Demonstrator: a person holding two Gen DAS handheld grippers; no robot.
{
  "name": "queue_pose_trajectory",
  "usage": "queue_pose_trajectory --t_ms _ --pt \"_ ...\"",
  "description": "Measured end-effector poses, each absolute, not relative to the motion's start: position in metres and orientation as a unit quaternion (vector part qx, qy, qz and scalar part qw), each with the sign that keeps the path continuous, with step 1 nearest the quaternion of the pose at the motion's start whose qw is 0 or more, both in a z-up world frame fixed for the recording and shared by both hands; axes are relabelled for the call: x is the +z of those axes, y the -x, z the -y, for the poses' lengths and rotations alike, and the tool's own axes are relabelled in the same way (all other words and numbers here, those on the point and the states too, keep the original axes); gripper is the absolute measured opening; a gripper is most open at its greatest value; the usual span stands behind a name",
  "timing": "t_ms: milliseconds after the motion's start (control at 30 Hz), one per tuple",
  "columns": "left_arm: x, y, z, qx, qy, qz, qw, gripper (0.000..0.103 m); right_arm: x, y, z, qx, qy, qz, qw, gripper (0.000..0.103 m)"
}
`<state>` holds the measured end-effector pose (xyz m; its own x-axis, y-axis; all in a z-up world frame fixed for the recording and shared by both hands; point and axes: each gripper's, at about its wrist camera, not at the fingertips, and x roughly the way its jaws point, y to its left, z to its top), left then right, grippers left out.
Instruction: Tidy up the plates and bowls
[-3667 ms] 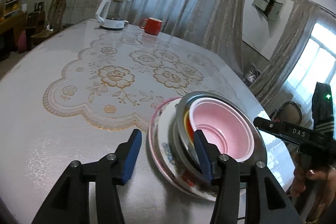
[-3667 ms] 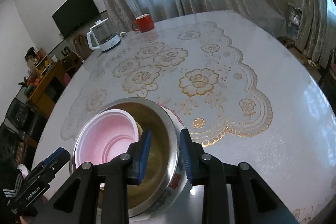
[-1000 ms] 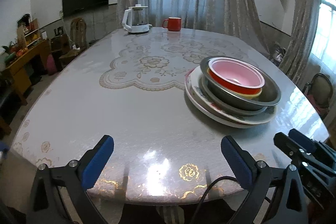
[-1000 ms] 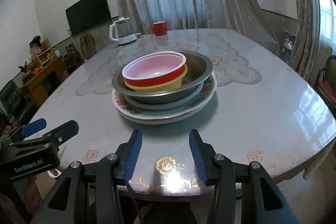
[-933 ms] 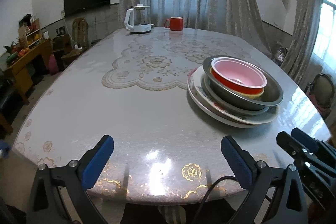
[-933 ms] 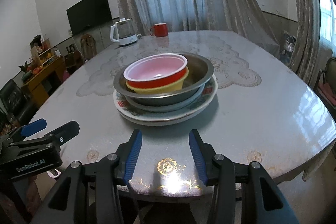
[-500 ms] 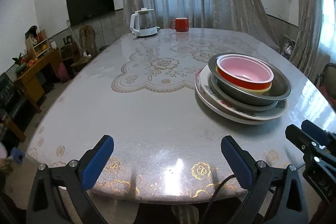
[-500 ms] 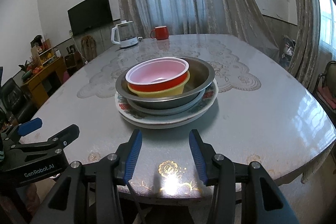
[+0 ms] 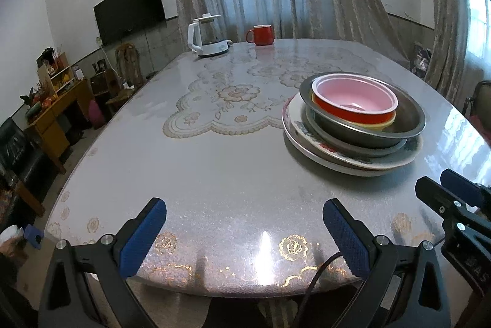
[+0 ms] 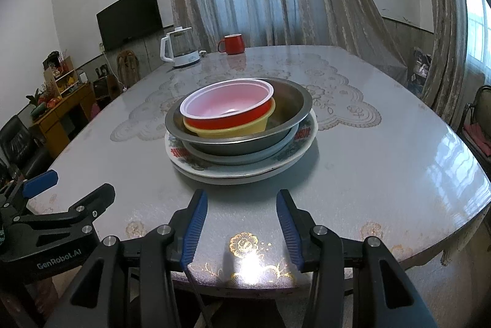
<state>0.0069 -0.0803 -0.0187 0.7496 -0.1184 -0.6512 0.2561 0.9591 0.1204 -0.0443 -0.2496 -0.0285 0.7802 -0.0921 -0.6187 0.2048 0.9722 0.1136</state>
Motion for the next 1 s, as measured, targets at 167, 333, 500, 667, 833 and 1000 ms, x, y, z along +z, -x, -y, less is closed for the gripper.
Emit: queue_pose_trajectory --t_ms 167,333,500,667,833,1000 --pt "-0.023 -0.011 0.08 -0.102 -0.095 -0.354 0.925 0.103 -0.029 0.044 0.25 -0.08 -0.087 -0.323 0.939 0.047" --pt "-0.025 -0.012 0.079 -0.102 -0.093 -0.36 0.923 0.103 -0.031 0.044 0.25 -0.08 -0.089 -0.326 0.938 0.047" --pt "-0.026 -0.012 0.079 -0.105 -0.091 -0.36 0.923 0.103 -0.032 0.043 0.25 -0.08 -0.088 -0.328 0.937 0.047" --pt "-0.026 -0.012 0.08 -0.114 -0.089 -0.359 0.922 0.103 -0.032 0.043 0.25 -0.079 -0.088 -0.329 0.937 0.047" --pt "-0.029 -0.016 0.082 -0.126 -0.082 -0.37 0.917 0.103 -0.034 0.041 0.251 -0.078 -0.09 -0.332 0.936 0.047" --pt "-0.031 -0.022 0.083 -0.128 -0.075 -0.379 0.913 0.103 -0.036 0.039 0.255 -0.077 -0.095 -0.334 0.934 0.047"
